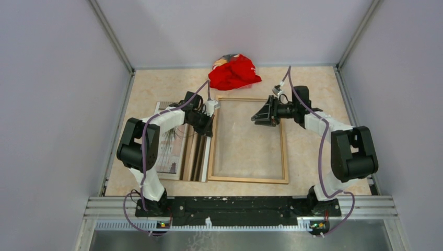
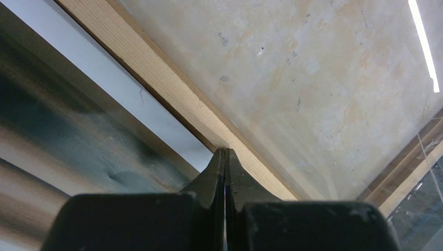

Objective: Put the photo into the frame
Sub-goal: Place the photo frame item in the photo frame.

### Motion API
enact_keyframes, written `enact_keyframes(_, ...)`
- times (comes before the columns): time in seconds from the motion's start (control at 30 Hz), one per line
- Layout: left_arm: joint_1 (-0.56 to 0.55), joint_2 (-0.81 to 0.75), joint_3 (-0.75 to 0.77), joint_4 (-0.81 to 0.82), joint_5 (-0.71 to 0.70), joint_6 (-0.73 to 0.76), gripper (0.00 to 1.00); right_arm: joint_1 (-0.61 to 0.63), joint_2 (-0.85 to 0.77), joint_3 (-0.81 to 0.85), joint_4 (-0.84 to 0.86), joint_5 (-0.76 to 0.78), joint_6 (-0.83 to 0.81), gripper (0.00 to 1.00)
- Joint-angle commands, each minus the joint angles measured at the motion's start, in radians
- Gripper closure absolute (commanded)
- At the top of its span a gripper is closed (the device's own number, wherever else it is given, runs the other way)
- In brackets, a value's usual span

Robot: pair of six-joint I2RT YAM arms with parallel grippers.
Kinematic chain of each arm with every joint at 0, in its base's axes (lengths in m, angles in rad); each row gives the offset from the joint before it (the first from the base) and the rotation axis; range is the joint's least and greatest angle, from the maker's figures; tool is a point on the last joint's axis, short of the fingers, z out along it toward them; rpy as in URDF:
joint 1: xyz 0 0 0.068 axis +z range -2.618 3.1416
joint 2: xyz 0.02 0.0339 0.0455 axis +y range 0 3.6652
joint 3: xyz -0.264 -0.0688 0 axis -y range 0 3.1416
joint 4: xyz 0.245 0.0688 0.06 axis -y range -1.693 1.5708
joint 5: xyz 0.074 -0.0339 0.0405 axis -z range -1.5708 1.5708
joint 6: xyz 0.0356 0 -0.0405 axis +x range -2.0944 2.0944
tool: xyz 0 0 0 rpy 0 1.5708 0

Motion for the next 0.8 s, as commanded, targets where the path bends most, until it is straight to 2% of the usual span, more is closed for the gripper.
enact_keyframes(0.0, -0.012, 0.001, -0.016, -0.015, -0.025, 0.031, 1.0, 0.013, 0.011, 0.067, -0.156, 0.077, -0.131, 0.45)
enact_keyframes(0.07, -0.012, 0.0, -0.016, -0.016, -0.024, 0.028, 1.0, 0.014, 0.012, 0.093, -0.239, 0.142, -0.181, 0.37)
enact_keyframes(0.23, -0.012, 0.0, -0.018, -0.014, -0.022, 0.027, 1.0, 0.014, 0.04, 0.148, -0.414, 0.3, -0.284, 0.28)
enact_keyframes(0.4, -0.012, 0.003, -0.017, -0.014, -0.018, 0.026, 1.0, 0.015, 0.058, 0.189, -0.521, 0.452, -0.306, 0.26)
enact_keyframes(0.77, -0.012, 0.007, -0.019, -0.016, -0.016, 0.028, 1.0, 0.04, 0.103, 0.215, -0.545, 0.515, -0.309, 0.24)
